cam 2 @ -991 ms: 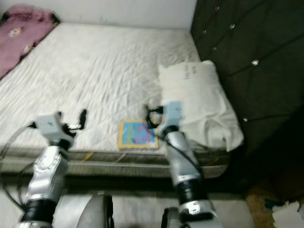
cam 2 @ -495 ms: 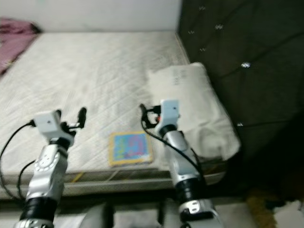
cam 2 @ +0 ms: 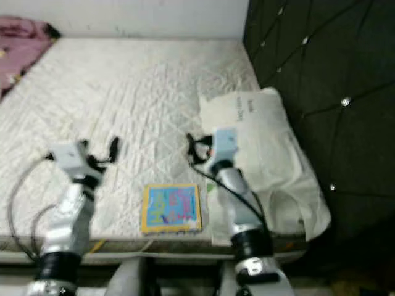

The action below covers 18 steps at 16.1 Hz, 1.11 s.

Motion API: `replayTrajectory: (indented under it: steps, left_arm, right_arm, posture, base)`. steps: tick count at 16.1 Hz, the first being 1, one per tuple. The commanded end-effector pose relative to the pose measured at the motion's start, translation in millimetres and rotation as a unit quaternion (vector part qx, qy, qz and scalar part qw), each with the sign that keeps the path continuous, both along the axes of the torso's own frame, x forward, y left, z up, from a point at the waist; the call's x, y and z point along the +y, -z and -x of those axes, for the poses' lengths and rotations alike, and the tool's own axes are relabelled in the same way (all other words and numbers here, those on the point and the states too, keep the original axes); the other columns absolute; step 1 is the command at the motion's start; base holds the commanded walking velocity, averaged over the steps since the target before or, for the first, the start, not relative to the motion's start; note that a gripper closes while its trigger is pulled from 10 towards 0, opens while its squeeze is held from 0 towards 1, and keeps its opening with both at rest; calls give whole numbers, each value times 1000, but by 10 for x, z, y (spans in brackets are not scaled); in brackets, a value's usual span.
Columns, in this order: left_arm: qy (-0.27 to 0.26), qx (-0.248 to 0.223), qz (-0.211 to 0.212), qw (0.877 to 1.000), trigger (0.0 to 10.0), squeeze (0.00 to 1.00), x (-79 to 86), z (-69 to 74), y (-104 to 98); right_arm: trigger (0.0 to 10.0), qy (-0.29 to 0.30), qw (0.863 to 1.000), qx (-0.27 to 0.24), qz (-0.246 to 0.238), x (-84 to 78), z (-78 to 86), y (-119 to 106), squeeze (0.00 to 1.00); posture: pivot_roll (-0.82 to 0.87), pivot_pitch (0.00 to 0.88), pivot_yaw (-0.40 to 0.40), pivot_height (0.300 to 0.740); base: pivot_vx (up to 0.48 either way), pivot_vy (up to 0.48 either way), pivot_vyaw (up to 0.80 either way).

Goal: Clean up the room

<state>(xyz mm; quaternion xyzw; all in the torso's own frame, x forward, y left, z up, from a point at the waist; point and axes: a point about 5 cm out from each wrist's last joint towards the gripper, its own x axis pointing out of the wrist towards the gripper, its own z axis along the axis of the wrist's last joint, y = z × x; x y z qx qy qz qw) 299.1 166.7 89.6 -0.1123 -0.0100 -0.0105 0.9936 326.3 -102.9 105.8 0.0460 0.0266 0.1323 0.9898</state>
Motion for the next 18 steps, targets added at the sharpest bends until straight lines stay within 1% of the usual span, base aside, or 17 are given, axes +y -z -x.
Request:
replayTrajectory:
  steps: [1,2,11,13,16,18]
  left_arm:
    - [-1,6,-5,1000,10000,0,28,14,12]
    - [-1,6,-4,1000,10000,0,29,14,12]
    - [3,9,5,1000,10000,0,9,11,19]
    - [-7,10,-5,1000,10000,0,28,12,19]
    - [5,2,9,1000,10000,0,21,6,-9]
    - [-1,14,7,1000,10000,0,35,10,-7]
  right_arm:
    - [10000,4,1000,6,-4,-17,9,25,0]
    - [10000,4,1000,6,-4,-15,11,26,0]
    - [10000,8,1000,11,-7,-26,16,37,0]
    - [10000,8,1000,13,-12,-26,17,40,0]
    - [10000,9,1000,16,-13,-27,18,48,0]
    - [10000,8,1000,16,-14,-25,18,49,0]
  posture:
    - [-74,20,14,666]
    - [-76,20,14,666]
    - [-78,22,12,666]
    - [-78,22,12,666]
    - [-77,21,12,666]
    - [-77,16,13,666]
  base:
    - [0,0,0]
    - [0,0,0]
    - [0,480,0]
    - [0,0,0]
    - [0,0,0]
    - [0,0,0]
